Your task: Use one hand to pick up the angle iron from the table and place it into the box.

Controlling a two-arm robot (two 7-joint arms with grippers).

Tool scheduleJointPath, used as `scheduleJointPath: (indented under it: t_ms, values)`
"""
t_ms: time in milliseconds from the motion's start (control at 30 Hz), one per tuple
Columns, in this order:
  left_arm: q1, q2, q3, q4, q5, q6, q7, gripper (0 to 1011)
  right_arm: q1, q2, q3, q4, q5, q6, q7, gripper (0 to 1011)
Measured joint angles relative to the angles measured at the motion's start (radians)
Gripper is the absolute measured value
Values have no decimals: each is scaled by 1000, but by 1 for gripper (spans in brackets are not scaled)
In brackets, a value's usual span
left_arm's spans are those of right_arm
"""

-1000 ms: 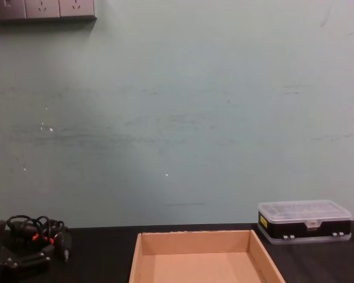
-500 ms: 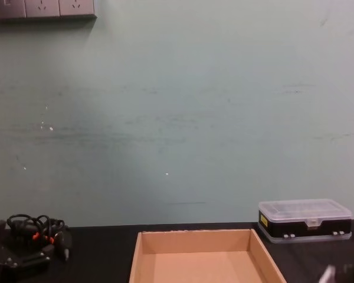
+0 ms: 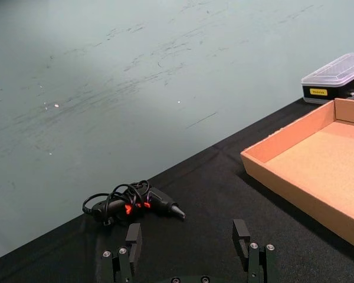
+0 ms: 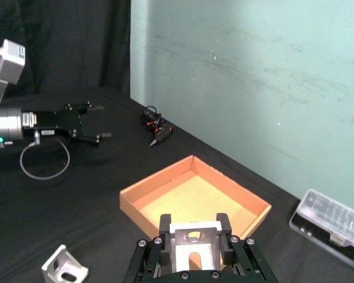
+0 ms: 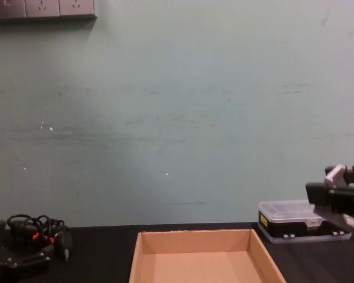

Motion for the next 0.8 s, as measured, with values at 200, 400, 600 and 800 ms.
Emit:
scheduleJointPath:
  t_ms: [200, 400, 600, 800]
  values:
    - [0, 0, 0, 0, 0, 0, 0, 1011, 12, -8, -1, -4, -2, 1, -3, 450]
    - [0, 0, 0, 0, 0, 0, 0, 1011, 47, -30, -25, 26, -14, 8, -4, 450]
    - [0, 0, 0, 0, 0, 0, 0, 1011, 113, -66, -76, 82, -37, 21, 0, 450]
    - [0, 0, 0, 0, 0, 0, 0, 1011, 192, -114, -141, 168, -80, 37, 5, 450]
